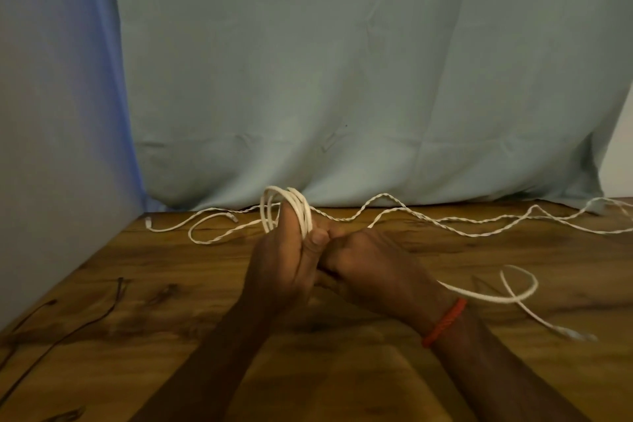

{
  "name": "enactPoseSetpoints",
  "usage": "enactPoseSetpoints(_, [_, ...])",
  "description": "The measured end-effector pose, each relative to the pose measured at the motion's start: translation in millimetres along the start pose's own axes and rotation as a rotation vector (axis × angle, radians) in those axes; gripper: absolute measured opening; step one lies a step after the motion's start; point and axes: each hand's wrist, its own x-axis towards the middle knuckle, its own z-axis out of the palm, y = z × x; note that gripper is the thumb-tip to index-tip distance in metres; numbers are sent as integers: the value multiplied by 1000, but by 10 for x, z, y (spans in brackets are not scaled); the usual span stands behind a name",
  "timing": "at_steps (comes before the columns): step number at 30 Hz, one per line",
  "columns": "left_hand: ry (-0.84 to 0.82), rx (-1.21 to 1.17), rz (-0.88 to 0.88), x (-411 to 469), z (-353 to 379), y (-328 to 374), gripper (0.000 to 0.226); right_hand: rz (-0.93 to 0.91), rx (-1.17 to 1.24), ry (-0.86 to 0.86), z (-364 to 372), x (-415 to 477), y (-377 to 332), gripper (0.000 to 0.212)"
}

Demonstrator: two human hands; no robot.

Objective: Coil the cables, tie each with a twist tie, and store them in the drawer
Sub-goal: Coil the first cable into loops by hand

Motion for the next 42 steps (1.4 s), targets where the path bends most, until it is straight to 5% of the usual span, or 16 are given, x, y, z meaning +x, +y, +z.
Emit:
enactPoseSetpoints(7, [-72,347,98,54,-113,-48,50,48,101,-146,-167,-11,-58,16])
enactPoseSetpoints(15, [-91,574,28,146,-265,-235,44,100,-248,-77,-498,-156,264,19])
enactPoseSetpoints(17, [-134,406,-44,129,-233,-258,44,95,-237,100,-544,-194,365,23])
enactPoseSetpoints(21, [-231,-361,-296,169,-151,-152,40,58,-156,402,-524,-221,477,36])
enactPoseSetpoints(24, [-285,-763,-454,197,-166,-92,42,235,-122,514,-371,-191,448,43])
enactPoseSetpoints(30, [-506,-1083,-475,163,-198,-73,52,645,-123,380,-103,-179,423,59])
enactPoseSetpoints(36, [-404,-1281,-563,157,-87,-33,38,851,59,187,141,-123,409,70])
enactPoseSetpoints(39, [-283,-1331,-617,189,-87,-68,39,853,157,146,183,-72,291,57])
enactPoseSetpoints(42, [-233,-1357,-604,207,-95,-76,33,800,328,131,186,-26,108,21])
